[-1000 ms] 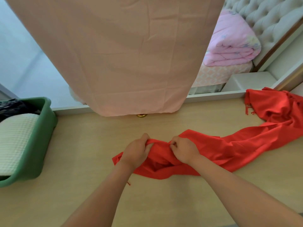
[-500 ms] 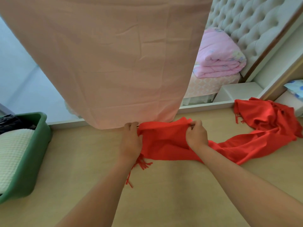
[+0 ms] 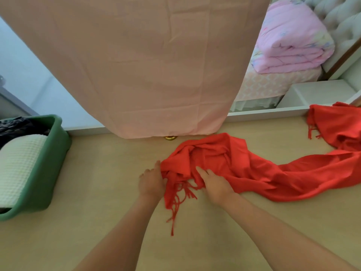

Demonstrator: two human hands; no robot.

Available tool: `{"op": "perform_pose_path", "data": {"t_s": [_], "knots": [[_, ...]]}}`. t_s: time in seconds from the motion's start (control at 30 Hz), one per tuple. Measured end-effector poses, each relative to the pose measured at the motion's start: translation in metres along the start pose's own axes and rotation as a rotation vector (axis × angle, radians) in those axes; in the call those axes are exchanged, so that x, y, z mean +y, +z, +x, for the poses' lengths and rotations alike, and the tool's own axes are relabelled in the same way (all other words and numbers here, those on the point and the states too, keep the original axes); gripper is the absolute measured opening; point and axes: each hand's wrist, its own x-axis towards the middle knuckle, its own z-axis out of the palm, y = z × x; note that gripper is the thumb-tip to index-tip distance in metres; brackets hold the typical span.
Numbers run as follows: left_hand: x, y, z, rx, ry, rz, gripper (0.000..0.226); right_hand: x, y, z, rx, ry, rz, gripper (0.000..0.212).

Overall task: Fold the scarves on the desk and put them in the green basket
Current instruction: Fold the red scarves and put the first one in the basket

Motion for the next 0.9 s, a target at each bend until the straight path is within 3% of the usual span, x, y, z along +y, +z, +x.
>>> {"op": "perform_pose_path", "data": {"t_s": [0.1, 0.17, 0.3, 0.4, 0.47, 0.57, 0.67, 0.8, 0.83, 0.9], "knots": [[-0.004, -0.006, -0.003, -0.021, 0.021, -0.043, 0.03, 0.0, 0.0, -0.005, -0.064, -0.022, 0.149, 0.053], [-0.01, -0.008, -0.005, -0.005, 0.047, -0.193, 0.02, -0.002, -0.005, -0.009, -0.06, -0.011, 0.142, 0.042], [-0.018, -0.033, -0.01, -0.035, 0.007, -0.67, 0.008, -0.015, -0.018, -0.018, -0.035, 0.05, 0.155, 0.049], [-0.032, -0.068, -0.016, 0.113, -0.036, -0.895, 0.012, -0.034, -0.029, -0.021, 0.02, 0.048, 0.22, 0.055], [-0.051, -0.091, -0.022, 0.243, 0.053, -0.965, 0.02, -0.051, -0.035, -0.024, 0.096, 0.043, 0.283, 0.055], [-0.084, -0.106, -0.027, 0.261, 0.249, -0.789, 0.034, -0.075, -0.038, -0.03, 0.125, 0.062, 0.314, 0.052], [-0.115, -0.1, -0.034, 0.002, 0.382, -0.395, 0.047, -0.093, -0.031, -0.037, -0.081, 0.063, 0.199, 0.046], [-0.135, -0.087, -0.054, -0.71, 0.315, 0.131, 0.041, -0.121, -0.019, -0.045, -0.389, 0.126, 0.086, 0.036], [-0.139, -0.082, -0.058, -0.78, 0.299, 0.173, 0.037, -0.127, -0.016, -0.045, -0.377, 0.152, 0.091, 0.036], [-0.147, -0.069, -0.059, -0.699, 0.289, 0.056, 0.032, -0.138, -0.014, -0.041, -0.257, 0.197, 0.203, 0.034]]}}
